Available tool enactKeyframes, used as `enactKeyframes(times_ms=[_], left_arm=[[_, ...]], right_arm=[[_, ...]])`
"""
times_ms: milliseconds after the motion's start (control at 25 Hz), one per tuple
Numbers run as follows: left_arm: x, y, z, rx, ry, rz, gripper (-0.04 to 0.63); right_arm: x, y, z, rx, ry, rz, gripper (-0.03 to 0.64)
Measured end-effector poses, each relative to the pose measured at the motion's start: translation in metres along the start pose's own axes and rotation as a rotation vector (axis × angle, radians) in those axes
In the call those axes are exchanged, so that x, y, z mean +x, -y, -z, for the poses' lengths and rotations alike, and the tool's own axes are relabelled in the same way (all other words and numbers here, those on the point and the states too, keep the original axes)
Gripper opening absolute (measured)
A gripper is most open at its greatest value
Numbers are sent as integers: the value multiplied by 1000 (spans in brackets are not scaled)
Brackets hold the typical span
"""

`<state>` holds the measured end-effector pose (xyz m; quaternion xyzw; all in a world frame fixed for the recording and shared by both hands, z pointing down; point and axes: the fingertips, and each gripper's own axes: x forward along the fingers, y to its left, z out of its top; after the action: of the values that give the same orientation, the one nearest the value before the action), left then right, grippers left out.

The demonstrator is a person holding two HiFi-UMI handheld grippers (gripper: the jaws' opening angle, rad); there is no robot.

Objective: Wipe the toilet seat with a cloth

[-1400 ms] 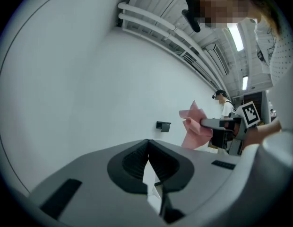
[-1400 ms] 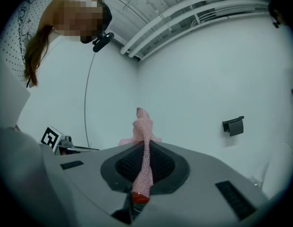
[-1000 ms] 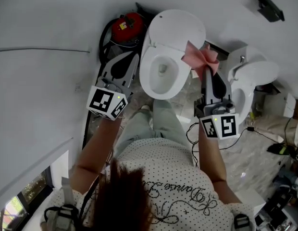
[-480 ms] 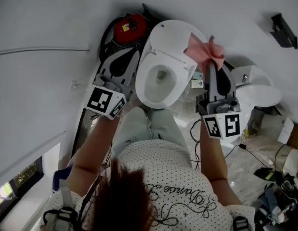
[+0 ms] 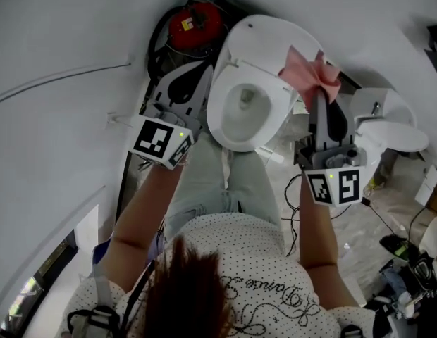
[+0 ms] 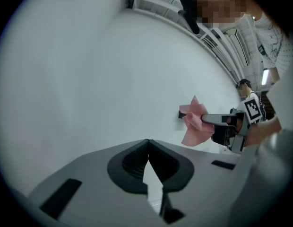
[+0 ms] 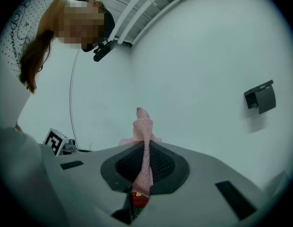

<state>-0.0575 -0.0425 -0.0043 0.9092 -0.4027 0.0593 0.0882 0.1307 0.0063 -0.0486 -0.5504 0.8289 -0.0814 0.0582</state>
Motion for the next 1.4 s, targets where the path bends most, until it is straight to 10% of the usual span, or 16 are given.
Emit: enactKeyframes(times_ms=[560,1400], left_arm=[[42,-77,71,-47,-96,142,-2],[107,-123,268,-111,-149,120,-2]], right_arm=[[59,9,121,123,-76,236,26],[110,47,374,177,-249,186,26]])
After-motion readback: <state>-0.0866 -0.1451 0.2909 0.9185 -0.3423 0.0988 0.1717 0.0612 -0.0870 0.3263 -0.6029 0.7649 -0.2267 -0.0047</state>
